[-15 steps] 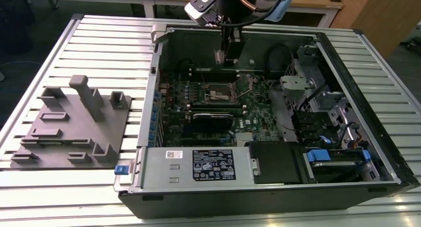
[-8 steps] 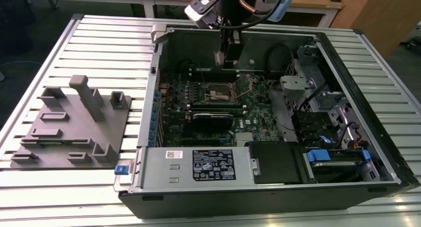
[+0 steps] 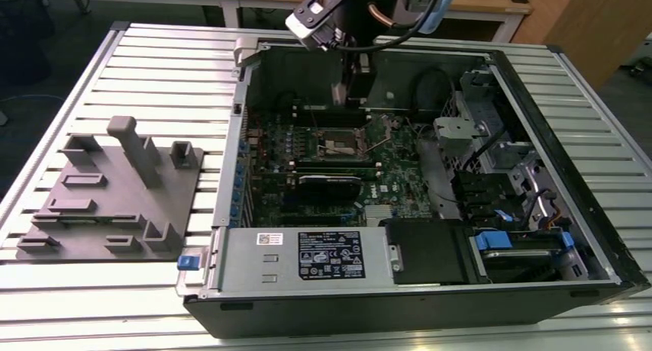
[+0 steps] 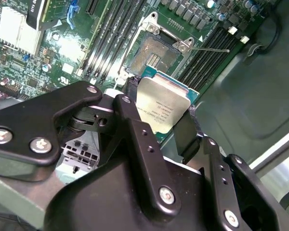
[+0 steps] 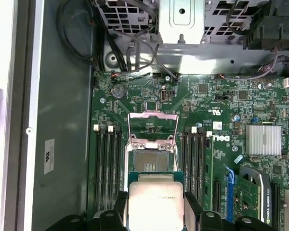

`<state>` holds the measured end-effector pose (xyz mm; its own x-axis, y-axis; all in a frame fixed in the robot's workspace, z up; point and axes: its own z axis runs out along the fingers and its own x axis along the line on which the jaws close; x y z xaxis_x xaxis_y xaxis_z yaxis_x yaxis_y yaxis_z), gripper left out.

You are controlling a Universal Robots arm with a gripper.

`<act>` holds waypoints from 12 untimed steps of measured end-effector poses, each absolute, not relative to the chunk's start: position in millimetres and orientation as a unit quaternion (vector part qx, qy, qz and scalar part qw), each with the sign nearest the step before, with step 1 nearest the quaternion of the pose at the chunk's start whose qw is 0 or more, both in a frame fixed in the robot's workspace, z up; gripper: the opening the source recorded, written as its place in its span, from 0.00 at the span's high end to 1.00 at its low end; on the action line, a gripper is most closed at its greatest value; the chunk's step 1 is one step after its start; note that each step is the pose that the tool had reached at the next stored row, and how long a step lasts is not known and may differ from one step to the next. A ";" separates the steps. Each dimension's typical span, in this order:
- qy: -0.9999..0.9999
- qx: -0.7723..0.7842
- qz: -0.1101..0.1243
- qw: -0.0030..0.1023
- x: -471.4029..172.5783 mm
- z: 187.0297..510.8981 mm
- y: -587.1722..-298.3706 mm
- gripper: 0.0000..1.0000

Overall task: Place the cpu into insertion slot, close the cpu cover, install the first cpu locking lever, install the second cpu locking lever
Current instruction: 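Place the cpu into insertion slot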

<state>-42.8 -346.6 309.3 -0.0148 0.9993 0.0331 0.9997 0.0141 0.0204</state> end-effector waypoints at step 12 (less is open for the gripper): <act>-0.712 -0.702 -0.019 0.003 -42.8 292.7 -346.6 0.46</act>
<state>-42.8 -346.6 292.7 -0.0147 0.9994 0.0314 0.9997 0.0140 0.0224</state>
